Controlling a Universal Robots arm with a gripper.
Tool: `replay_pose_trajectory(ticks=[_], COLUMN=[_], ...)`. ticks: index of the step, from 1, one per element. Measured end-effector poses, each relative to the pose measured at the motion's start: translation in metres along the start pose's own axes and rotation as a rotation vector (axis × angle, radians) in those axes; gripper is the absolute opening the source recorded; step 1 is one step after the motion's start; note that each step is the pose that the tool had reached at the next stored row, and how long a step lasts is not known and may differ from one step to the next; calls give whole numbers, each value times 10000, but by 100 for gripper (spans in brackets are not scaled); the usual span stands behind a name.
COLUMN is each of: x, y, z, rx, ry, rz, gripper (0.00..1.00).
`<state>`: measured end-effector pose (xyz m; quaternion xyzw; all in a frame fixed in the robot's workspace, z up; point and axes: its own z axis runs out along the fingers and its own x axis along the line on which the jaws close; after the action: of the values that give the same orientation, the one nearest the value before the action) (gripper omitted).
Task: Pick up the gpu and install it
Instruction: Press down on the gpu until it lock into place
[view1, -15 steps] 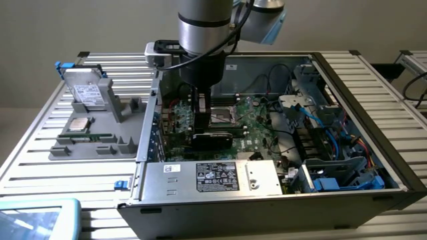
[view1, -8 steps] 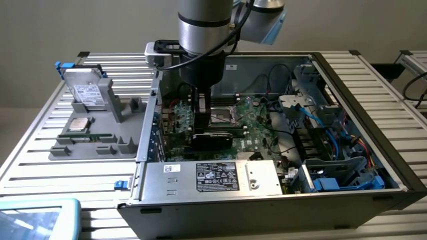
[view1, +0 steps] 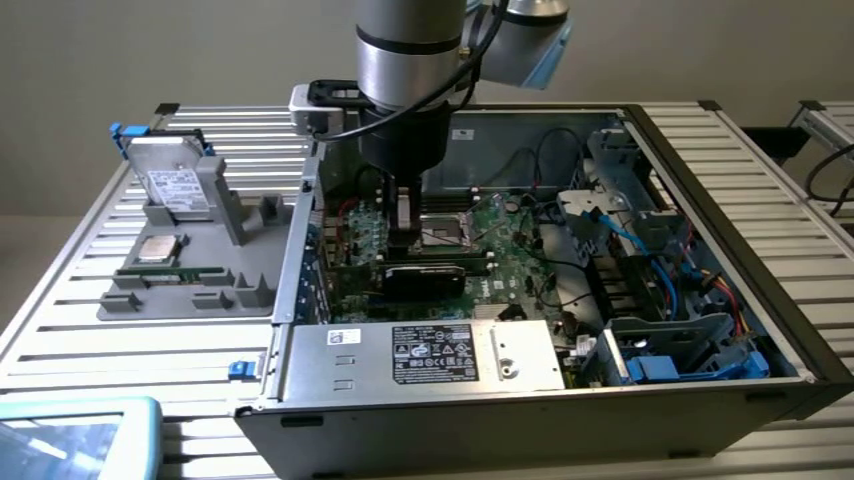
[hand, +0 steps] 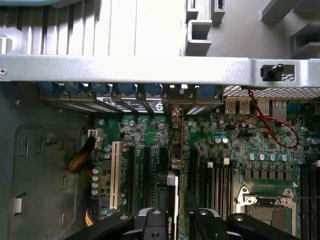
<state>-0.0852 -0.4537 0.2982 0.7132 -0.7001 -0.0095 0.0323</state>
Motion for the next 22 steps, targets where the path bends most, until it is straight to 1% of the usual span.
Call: replay_pose_trajectory(ticks=[2, 3, 6, 7, 10, 11, 13, 14, 16, 18, 20, 22], x=[0, 0, 0, -2, -19, -25, -40, -47, -60, -77, -83, -86], y=[0, 0, 2, 12, 73, 90, 111, 115, 114, 112, 110, 108], z=[0, 0, 0, 3, 33, 42, 57, 64, 82, 108, 134, 166], rx=[0, 0, -1, 0, 20, 35, 99, 131, 168, 179, 181, 181], ry=[0, 0, 2, 14, 86, 107, 149, 172, 200, 217, 254, 273], rz=[0, 0, -1, 2, 6, 8, 12, 14, 17, 19, 20, 21], gripper=[15, 11, 11, 11, 11, 11, 11, 11, 11, 11, 11, 11])
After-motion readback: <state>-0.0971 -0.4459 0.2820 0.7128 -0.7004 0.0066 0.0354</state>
